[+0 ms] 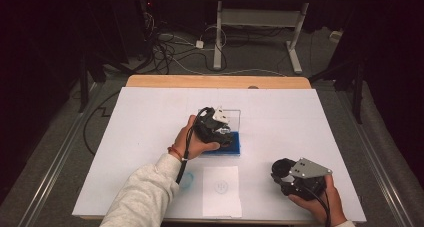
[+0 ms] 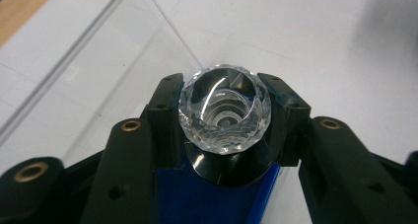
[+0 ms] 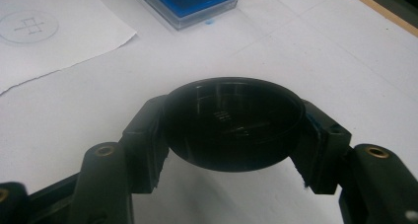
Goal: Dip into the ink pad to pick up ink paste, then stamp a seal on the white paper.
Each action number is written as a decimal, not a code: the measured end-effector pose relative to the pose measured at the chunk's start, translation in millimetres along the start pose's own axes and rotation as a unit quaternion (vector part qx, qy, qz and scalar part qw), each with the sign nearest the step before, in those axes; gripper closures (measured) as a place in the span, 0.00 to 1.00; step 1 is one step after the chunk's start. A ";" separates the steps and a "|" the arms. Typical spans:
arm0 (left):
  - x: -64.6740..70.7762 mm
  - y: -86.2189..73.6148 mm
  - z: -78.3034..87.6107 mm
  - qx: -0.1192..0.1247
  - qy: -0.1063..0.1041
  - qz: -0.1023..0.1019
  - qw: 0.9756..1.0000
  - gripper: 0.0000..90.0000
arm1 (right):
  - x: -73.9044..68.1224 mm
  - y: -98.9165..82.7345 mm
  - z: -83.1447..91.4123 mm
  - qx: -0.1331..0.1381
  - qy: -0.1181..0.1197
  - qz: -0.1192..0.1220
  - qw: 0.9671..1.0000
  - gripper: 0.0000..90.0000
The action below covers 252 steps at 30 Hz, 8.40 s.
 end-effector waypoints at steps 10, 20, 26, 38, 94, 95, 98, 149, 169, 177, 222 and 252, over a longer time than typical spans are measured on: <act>-1.0 -12.9 -8.2 -0.010 0.001 0.007 1.000 0.61 | -0.6 -0.6 -0.7 -0.003 0.002 0.000 1.000 0.42; -0.1 -17.2 -9.6 -0.005 0.022 -0.030 0.999 0.61 | -3.4 0.2 -1.3 -0.004 0.006 0.004 1.000 0.42; 1.3 -20.3 -9.6 0.009 0.024 -0.025 0.999 0.61 | -4.5 0.4 -1.0 -0.005 0.008 0.006 1.000 0.42; 4.3 -18.0 -13.7 0.002 0.063 -0.035 0.997 0.61 | -5.2 0.9 -2.5 -0.007 0.009 0.004 1.000 0.42; 0.3 -15.5 -8.3 -0.052 -0.012 0.000 0.999 0.60 | -5.6 0.4 -2.6 -0.006 0.014 0.008 1.000 0.42; 0.7 -15.5 -8.6 -0.051 -0.009 -0.002 0.999 0.60 | -5.8 0.1 -3.2 -0.008 0.015 0.009 1.000 0.42; 0.6 -15.9 -8.6 -0.052 -0.006 -0.004 0.999 0.60 | -6.3 1.0 -3.1 -0.007 0.014 0.008 1.000 0.42; 0.7 -61.0 110.0 0.110 0.014 0.020 0.994 0.61 | -0.7 11.3 3.5 0.023 0.002 0.003 1.000 0.42; 18.1 -77.7 122.4 0.106 0.002 0.019 0.994 0.61 | -1.7 18.1 1.9 0.030 0.006 0.010 0.999 0.42; 23.7 -86.1 119.7 0.095 0.000 0.017 0.995 0.61 | -1.3 19.7 4.4 0.035 0.004 0.005 0.999 0.42; 95.9 -77.8 43.3 0.015 -0.078 -0.070 0.994 0.61 | -8.8 12.0 -2.5 0.012 0.023 0.021 0.999 0.42; 98.1 -89.0 27.5 -0.003 -0.095 -0.071 0.993 0.60 | -14.5 9.0 -5.1 -0.005 0.039 0.040 0.998 0.42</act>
Point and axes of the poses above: each handheld gripper's, and its own axes: z roughly backward along the jaws, y roughly out of its top, x roughly to its right, the point moved 8 cm from there along -z, roughly forward along the jaws, and after that the axes turned 9 degrees about z, right-handed, at the moved point
